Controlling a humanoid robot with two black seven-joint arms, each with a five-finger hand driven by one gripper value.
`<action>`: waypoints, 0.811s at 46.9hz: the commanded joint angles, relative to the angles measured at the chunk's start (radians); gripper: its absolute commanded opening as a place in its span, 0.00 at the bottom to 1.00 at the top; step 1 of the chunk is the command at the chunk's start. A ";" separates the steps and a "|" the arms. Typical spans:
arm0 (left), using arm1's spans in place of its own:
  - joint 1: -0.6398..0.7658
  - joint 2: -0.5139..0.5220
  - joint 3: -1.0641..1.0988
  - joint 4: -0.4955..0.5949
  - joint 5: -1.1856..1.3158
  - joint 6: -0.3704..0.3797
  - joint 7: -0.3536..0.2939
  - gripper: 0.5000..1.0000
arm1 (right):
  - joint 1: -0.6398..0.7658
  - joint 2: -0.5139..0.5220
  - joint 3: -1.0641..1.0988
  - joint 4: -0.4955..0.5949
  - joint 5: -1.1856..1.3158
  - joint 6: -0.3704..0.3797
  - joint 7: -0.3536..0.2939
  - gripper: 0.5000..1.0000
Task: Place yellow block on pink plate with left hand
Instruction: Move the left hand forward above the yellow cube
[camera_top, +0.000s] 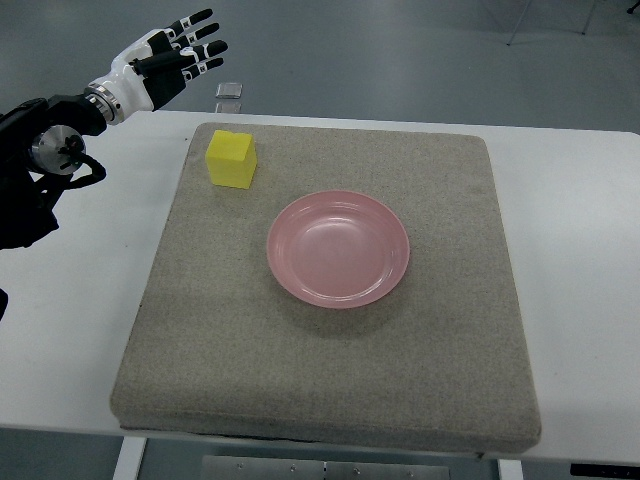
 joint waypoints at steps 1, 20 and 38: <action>0.009 0.000 0.001 0.000 -0.001 0.000 -0.001 0.99 | 0.000 0.000 0.000 0.000 0.000 0.000 0.000 0.85; 0.011 0.000 -0.002 0.003 -0.004 -0.002 -0.030 0.99 | 0.001 0.000 0.000 0.000 0.000 0.000 0.000 0.85; -0.004 0.021 0.024 0.003 0.074 -0.084 -0.107 0.99 | 0.000 0.000 0.000 0.000 0.000 0.000 0.000 0.85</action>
